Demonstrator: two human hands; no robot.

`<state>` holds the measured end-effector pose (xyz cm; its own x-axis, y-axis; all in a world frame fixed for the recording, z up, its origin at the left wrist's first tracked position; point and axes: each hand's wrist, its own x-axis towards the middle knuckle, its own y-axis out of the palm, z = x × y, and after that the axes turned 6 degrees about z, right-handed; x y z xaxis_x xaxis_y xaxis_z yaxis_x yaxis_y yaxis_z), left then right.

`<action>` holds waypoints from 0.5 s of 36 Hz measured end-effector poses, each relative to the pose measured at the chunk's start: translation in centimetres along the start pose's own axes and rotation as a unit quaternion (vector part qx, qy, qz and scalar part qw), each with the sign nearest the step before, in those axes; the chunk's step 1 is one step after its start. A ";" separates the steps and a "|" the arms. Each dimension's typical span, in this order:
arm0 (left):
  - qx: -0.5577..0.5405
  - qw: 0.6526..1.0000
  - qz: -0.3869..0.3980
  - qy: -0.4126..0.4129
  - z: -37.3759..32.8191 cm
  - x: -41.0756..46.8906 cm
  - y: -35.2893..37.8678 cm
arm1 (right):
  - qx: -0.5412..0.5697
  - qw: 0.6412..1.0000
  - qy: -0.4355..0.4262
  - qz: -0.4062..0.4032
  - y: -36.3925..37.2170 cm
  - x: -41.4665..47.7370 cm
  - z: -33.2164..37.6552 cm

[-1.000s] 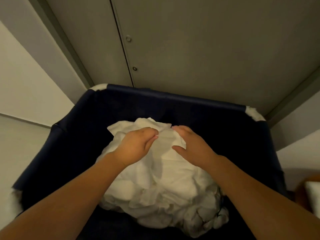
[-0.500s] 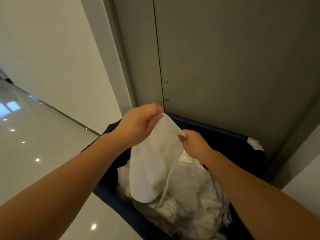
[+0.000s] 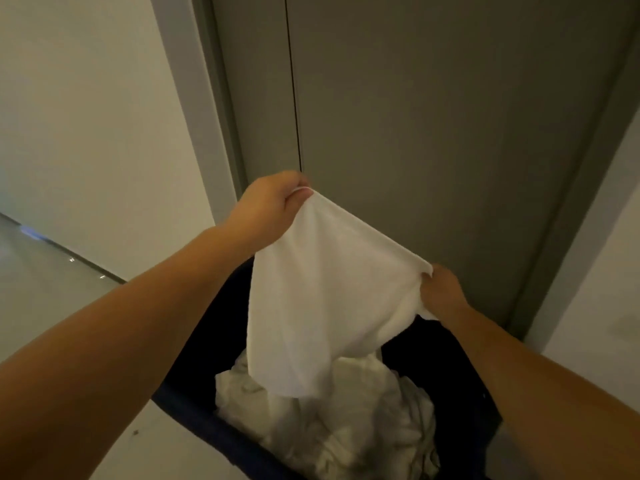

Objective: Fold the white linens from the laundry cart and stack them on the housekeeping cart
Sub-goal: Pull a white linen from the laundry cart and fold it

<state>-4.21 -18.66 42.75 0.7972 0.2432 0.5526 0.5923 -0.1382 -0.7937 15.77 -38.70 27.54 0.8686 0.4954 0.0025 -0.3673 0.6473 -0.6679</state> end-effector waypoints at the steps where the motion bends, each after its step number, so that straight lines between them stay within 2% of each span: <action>1: -0.002 1.000 0.001 -0.013 -0.1 0.9 -0.2 | 0.028 0.999 -0.006 -0.016 -0.6 -0.2 1.1; 4: -0.006 0.999 0.020 -0.038 0.0 2.8 -0.2 | 0.100 0.994 -0.025 -0.033 -2.8 -0.9 5.4; 7: -0.037 0.998 0.033 -0.038 -0.3 3.7 0.8 | 0.211 0.975 -0.035 0.056 -4.8 -2.4 9.8; 8: -0.063 0.997 0.033 -0.035 -0.6 3.8 1.3 | 0.210 0.973 -0.047 0.085 -5.2 -3.1 10.9; 11: -0.144 0.989 0.035 -0.011 -1.9 4.2 2.6 | 0.107 0.977 -0.109 0.150 -5.2 -4.9 13.1; 13: -0.185 0.981 0.049 0.017 -3.1 4.4 3.3 | 0.109 0.969 -0.125 0.184 -4.5 -5.7 13.6; 15: -0.220 0.973 0.062 0.040 -3.9 4.5 3.9 | 0.123 0.971 -0.130 0.157 -3.4 -6.0 13.6; 18: -0.277 0.957 0.077 0.044 -3.7 4.1 4.8 | 0.103 0.987 -0.107 0.052 -2.6 -5.7 13.1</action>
<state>2.32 -21.90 42.15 0.8724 0.0995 0.4786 0.4177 -0.6603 -0.6242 7.39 -35.62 38.95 0.7402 0.6628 0.1134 -0.5308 0.6794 -0.5066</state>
